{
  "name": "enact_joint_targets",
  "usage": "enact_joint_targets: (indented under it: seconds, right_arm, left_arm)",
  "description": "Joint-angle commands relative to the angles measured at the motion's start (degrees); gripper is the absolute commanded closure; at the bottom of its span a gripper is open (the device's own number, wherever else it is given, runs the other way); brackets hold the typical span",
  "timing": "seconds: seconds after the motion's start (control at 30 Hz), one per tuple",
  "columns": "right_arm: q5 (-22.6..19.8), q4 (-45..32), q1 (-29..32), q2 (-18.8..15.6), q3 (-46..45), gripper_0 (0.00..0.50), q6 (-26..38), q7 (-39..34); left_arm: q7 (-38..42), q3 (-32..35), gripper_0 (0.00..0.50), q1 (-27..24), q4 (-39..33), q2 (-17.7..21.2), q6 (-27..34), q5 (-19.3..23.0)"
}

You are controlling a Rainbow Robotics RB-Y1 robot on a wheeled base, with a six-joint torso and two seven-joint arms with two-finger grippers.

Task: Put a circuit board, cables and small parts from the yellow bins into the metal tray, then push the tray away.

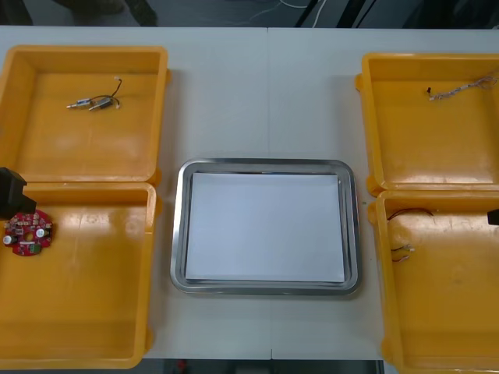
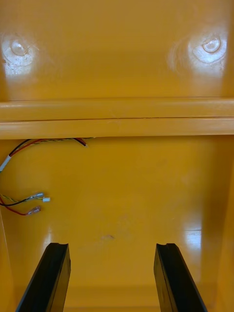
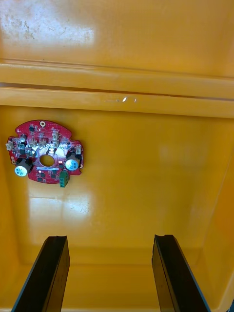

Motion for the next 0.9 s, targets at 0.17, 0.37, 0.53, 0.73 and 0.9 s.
enact_joint_targets:
  seconds: [0.17, 0.37, 0.53, 0.73, 0.9]
  right_arm:
    - [-0.4, -0.3, 0.9, -2.0, -1.1, 0.000, 0.2, -2.2]
    - [-0.4, -0.3, 0.9, -2.0, -1.1, 0.000, 0.2, -2.2]
    - [-0.4, -0.3, 0.9, -2.0, -1.1, 0.000, 0.2, -2.2]
    - [-0.4, -0.3, 0.9, -2.0, -1.1, 0.000, 0.2, -2.2]
    - [-0.4, -0.3, 0.9, -2.0, -1.1, 0.000, 0.2, -2.2]
  left_arm:
    - [-4.4, 1.7, 0.000, 1.2, -1.6, 2.6, 0.4, 0.1]
    - [-4.4, 1.7, 0.000, 1.2, -1.6, 2.6, 0.4, 0.1]
    - [-4.4, 1.7, 0.000, 1.2, -1.6, 2.6, 0.4, 0.1]
    - [-4.4, 1.7, 0.000, 1.2, -1.6, 2.6, 0.4, 0.1]
    - [-4.4, 1.7, 0.000, 1.2, -1.6, 2.6, 0.4, 0.1]
